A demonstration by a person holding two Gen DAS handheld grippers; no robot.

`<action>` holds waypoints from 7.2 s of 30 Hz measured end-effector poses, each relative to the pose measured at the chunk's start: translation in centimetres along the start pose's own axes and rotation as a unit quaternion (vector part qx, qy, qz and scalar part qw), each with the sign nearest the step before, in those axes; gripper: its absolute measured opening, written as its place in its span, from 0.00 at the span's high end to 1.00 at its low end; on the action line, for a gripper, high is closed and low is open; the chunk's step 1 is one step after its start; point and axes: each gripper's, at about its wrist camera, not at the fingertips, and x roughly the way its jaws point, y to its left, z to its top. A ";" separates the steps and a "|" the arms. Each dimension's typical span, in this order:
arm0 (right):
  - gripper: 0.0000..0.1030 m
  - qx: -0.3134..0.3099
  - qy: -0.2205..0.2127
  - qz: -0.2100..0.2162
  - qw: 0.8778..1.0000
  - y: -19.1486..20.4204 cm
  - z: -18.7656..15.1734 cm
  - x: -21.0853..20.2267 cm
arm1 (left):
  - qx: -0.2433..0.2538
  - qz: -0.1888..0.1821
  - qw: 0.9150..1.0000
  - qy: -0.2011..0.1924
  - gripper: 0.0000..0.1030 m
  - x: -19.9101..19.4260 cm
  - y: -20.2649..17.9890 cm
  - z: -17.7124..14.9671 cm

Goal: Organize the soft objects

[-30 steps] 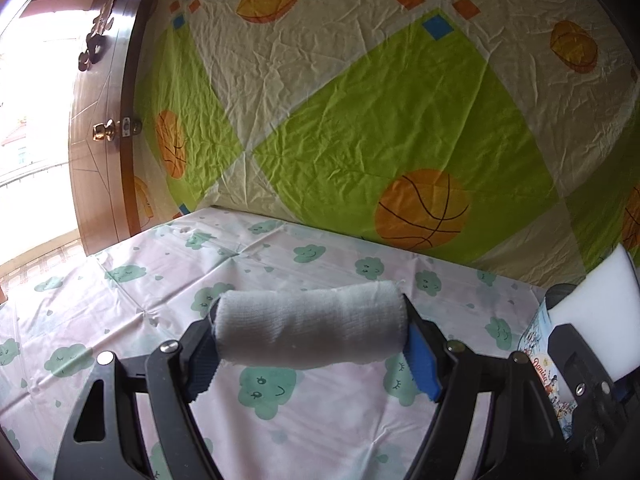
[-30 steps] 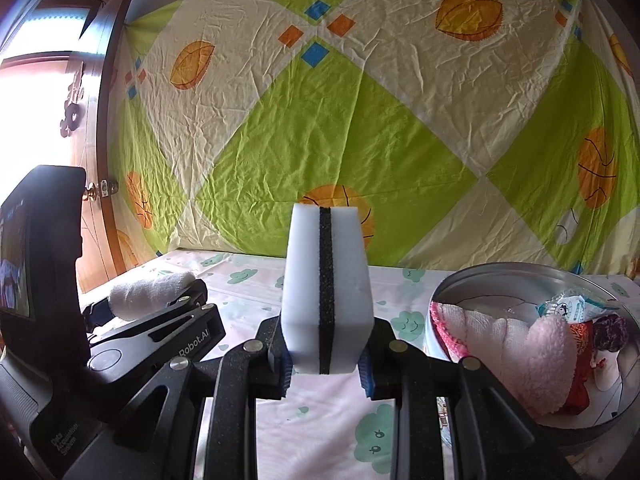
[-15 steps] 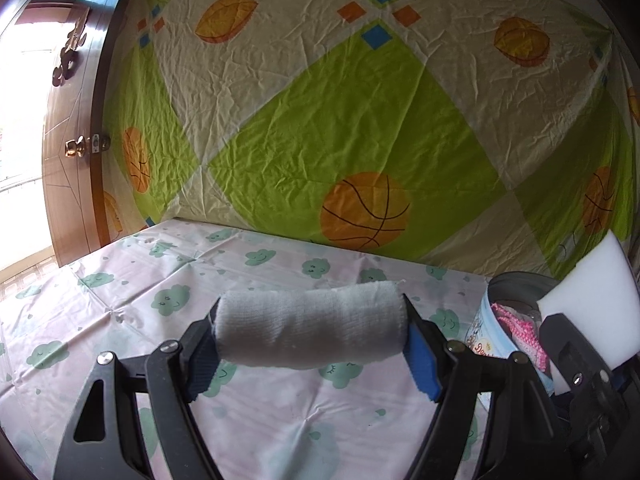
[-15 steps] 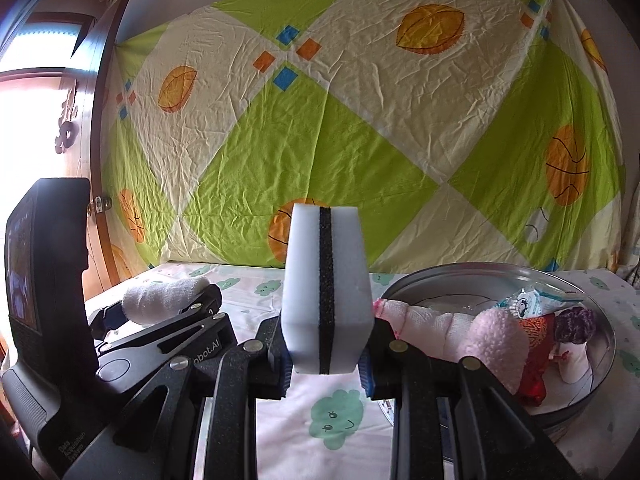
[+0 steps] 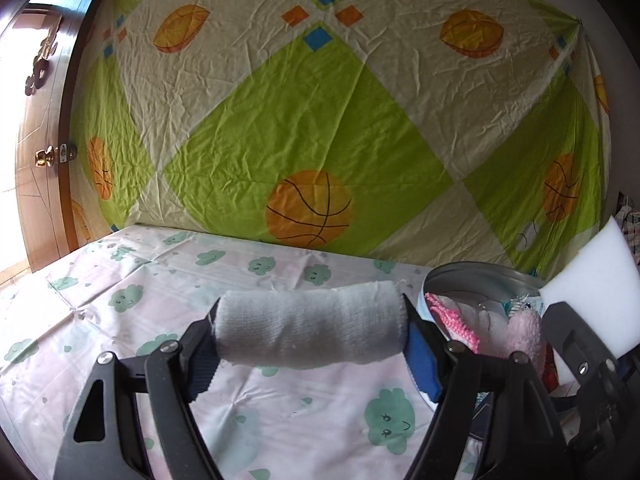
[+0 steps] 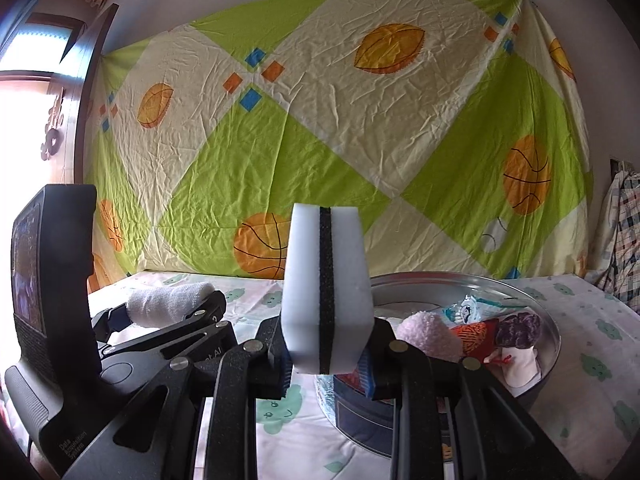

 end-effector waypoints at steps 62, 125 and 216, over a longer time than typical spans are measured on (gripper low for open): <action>0.73 -0.033 -0.008 -0.168 0.985 -16.6 5.5 3.4 | 0.002 -0.171 0.984 0.052 0.24 3.0 -18.0 3.8; 0.72 -0.088 0.391 -0.062 0.914 -14.9 4.6 24.7 | 0.080 -0.065 0.920 0.378 0.22 16.9 -18.8 1.4; 0.11 0.025 -0.149 -0.181 0.972 -14.0 2.4 -4.8 | 0.071 -0.049 0.995 -0.046 0.00 -1.7 -13.3 -1.4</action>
